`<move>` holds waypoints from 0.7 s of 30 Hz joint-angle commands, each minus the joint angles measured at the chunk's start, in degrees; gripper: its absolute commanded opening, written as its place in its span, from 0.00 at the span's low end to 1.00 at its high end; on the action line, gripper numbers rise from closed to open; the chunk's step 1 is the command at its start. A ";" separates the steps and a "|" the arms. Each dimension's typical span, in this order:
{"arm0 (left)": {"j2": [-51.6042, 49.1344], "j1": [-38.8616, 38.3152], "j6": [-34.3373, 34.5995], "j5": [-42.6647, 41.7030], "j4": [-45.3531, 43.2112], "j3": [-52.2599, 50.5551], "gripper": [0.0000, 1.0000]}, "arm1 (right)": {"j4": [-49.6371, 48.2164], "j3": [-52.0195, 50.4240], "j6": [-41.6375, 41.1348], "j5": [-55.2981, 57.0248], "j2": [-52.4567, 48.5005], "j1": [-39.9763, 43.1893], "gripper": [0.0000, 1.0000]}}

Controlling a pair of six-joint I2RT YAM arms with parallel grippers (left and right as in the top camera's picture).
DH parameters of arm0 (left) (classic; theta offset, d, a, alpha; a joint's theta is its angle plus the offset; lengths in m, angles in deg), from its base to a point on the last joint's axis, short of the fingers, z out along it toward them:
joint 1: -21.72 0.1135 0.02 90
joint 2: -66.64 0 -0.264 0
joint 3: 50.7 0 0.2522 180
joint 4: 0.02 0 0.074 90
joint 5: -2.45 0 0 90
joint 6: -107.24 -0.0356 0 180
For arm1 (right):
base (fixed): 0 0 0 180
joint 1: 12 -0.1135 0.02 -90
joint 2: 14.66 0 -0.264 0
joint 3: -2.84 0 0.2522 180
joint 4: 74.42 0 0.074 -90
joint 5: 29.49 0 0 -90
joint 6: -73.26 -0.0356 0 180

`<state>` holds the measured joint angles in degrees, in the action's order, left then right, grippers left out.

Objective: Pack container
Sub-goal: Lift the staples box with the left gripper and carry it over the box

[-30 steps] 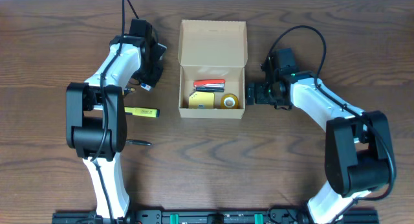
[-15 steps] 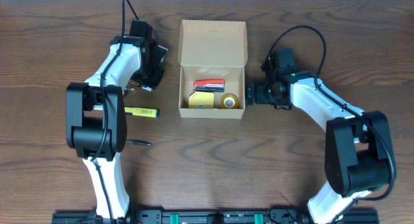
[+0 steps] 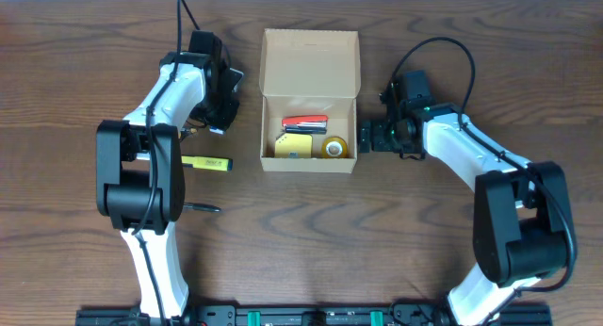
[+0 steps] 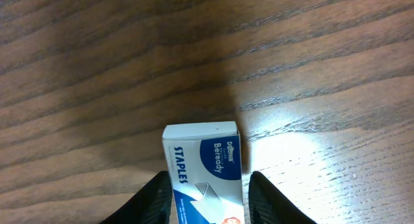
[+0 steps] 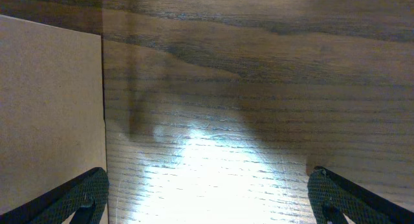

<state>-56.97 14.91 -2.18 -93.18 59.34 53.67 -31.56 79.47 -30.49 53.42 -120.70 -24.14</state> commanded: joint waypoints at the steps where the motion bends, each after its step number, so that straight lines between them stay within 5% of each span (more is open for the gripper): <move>1: -1.75 0.02 1.49 -0.37 0.28 -0.24 0.37 | 0.04 -0.11 0.74 -0.22 -0.07 0.39 0.99; 21: 1.29 0.04 2.93 1.88 1.09 5.73 0.18 | 0.04 -0.11 0.74 -0.22 -0.07 0.39 0.99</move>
<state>-56.97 14.91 0.16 -92.90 60.00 55.75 -31.56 79.47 -30.49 53.42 -120.70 -24.14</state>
